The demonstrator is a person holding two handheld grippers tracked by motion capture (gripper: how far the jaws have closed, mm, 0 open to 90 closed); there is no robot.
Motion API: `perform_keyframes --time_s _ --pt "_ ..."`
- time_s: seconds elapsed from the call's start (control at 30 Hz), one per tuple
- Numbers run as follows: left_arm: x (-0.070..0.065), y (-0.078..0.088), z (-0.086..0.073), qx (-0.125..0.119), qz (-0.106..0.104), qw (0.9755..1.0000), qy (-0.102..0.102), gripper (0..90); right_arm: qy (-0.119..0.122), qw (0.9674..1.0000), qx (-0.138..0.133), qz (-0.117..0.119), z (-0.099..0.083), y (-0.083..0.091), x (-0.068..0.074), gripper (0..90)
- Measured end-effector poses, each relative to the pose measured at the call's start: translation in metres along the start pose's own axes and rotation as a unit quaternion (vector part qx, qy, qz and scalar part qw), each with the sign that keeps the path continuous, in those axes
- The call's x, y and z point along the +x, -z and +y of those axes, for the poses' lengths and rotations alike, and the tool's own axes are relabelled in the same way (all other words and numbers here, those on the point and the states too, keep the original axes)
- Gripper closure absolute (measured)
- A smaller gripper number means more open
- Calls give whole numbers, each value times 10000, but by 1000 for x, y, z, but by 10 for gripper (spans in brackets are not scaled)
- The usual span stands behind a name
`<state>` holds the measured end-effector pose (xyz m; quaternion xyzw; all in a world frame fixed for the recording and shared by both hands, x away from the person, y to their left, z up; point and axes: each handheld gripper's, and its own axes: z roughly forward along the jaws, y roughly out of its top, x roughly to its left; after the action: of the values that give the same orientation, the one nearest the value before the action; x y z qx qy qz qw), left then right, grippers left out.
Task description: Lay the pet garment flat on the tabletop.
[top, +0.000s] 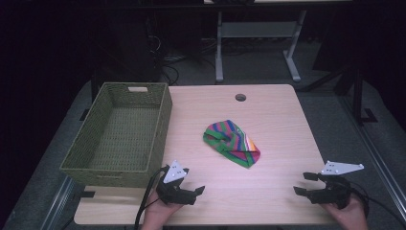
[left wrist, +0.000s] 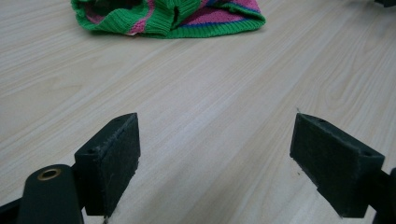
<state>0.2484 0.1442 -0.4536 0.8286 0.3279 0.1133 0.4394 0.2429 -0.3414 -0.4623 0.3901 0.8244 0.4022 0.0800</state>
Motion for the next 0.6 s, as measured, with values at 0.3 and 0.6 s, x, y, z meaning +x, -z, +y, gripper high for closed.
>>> perform_keyframes --time_s 0.3,0.6 --pt "-2 0 0 -43 -47 10000 -11 157 19 10000 -49 6 -1 2 -1 249" --pt "-1 2 -1 -97 -75 9999 -7 156 81 9999 -133 47 10 0 4 221"
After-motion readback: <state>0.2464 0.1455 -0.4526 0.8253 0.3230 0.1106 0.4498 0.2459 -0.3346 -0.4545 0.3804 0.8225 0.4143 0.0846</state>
